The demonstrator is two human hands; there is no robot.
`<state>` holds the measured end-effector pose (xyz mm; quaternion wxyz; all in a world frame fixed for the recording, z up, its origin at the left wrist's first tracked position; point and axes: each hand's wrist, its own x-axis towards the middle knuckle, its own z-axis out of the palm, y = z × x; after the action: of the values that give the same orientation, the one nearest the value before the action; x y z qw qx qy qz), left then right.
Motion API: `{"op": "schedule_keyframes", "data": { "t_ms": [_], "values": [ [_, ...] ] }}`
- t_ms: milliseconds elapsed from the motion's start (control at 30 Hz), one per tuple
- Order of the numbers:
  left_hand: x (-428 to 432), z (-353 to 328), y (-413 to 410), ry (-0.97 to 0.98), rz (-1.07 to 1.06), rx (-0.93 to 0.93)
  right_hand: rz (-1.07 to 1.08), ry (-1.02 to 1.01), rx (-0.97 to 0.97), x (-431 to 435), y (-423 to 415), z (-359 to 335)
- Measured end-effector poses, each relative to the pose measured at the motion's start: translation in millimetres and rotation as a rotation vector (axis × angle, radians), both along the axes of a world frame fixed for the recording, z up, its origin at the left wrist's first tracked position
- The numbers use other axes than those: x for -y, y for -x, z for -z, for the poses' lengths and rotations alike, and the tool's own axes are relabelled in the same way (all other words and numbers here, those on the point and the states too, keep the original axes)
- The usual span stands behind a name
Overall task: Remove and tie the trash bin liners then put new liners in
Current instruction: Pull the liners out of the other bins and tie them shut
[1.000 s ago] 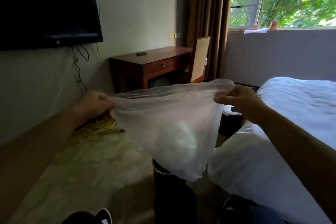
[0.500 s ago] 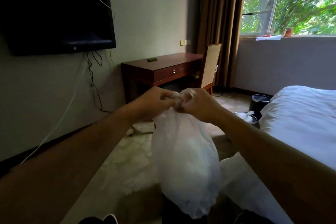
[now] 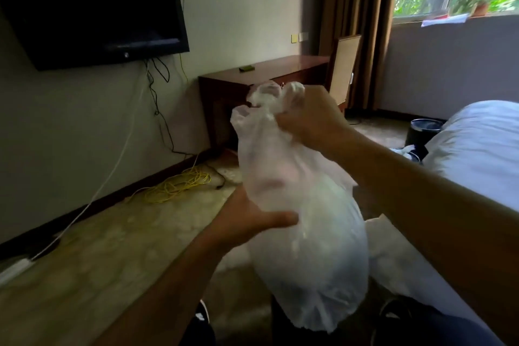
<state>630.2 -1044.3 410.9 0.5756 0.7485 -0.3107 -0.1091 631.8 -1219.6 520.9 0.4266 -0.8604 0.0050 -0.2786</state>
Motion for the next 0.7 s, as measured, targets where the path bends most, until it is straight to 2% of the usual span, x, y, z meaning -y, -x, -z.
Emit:
{"op": "schedule_keyframes", "data": {
  "t_ms": [67,133,200,267,333,400,467,533,567,633,700],
  "values": [
    [12,-3,-4,-0.006,-0.156,0.065,-0.047,0.013,0.0,-2,-1,-8],
    [20,-6,-13,0.045,-0.246,0.054,-0.179,0.015,-0.027,4,2,-16],
    [23,-10,-28,0.142,-0.311,-0.029,-0.291,0.054,-0.063,18,11,-21],
    [18,-12,-38,0.252,-0.294,-0.149,-0.258,0.093,0.008,40,22,-14],
    [9,-13,-41,0.341,-0.224,-0.248,-0.169,-0.033,0.08,69,31,12],
    [0,-10,-40,0.388,-0.164,-0.339,-0.139,-0.22,0.0,89,38,53],
    [0,-4,-39,0.359,-0.197,-0.344,-0.188,-0.308,-0.179,97,44,96],
    [3,0,-39,0.262,-0.32,-0.321,-0.318,-0.352,-0.31,84,48,124],
    [5,1,-40,0.252,-0.323,-0.344,-0.377,-0.371,-0.331,72,48,130],
    [13,1,-37,0.281,-0.185,-0.372,-0.429,-0.368,-0.355,49,41,135],
    [21,2,-29,0.254,-0.186,-0.247,-0.398,-0.296,-0.328,33,29,136]
  ]
}}
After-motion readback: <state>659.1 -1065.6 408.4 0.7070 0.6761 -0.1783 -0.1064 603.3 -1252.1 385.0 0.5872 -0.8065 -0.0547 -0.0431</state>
